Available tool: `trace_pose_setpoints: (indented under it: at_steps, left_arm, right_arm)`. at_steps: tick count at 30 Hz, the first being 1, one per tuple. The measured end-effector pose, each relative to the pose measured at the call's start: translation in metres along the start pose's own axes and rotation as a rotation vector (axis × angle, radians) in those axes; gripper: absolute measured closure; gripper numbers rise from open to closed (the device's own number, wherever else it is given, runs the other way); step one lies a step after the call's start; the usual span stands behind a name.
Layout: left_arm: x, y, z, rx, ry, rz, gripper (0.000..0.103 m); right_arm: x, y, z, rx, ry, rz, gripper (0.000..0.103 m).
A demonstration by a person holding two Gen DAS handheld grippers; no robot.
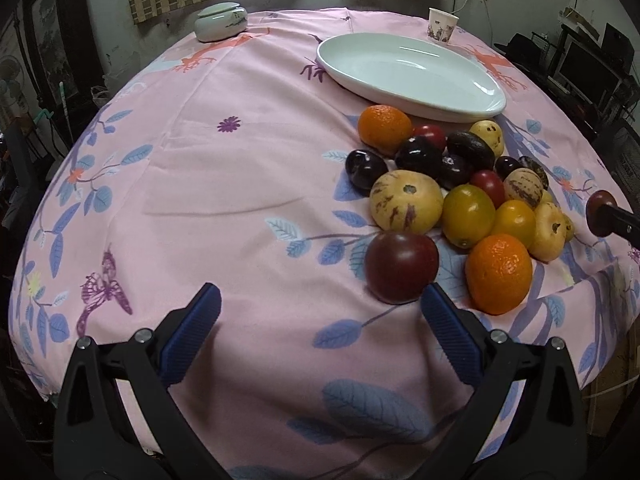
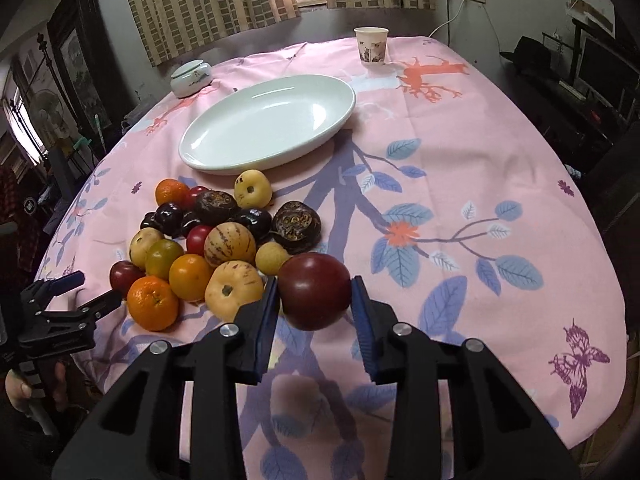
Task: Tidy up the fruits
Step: 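Grasp a dark red plum with the right tool while the left tool grasps another plum, then carry both plums onto the white plate and open both tools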
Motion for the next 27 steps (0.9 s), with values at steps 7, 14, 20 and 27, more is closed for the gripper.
trace_pose_setpoints:
  at_steps: [7,14,20,27]
  left_arm:
    - [0.012,0.022,-0.005,0.011,-0.044,0.119,0.022]
    - [0.01,0.039,-0.006,0.012,-0.062,0.237,0.065]
    - [-0.016,0.034,-0.02,0.011,-0.004,0.238,0.065]
    - [-0.021,0.052,-0.123,0.038,0.055,0.252,0.065]
  right_arm:
    - [-0.01,0.008,0.01,0.056,0.007,-0.019,0.066]
    - [-0.017,-0.001,0.007,0.048,0.028,-0.044,0.066]
    - [-0.011,-0.018,-0.004,0.006,0.037,-0.083,0.066]
    - [0.007,-0.031,-0.09,-0.14,0.098,-0.147,0.066]
Point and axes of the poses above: each gripper's, at about its wrist camera, not at the fingertips, and x roughly the way its jaws point, y to its right, z to its underside, the point moved 6 cm from there along x, roughly the way its jaws point, and after that the axes turned 8 degrees about -x, right-handed, at the moved point
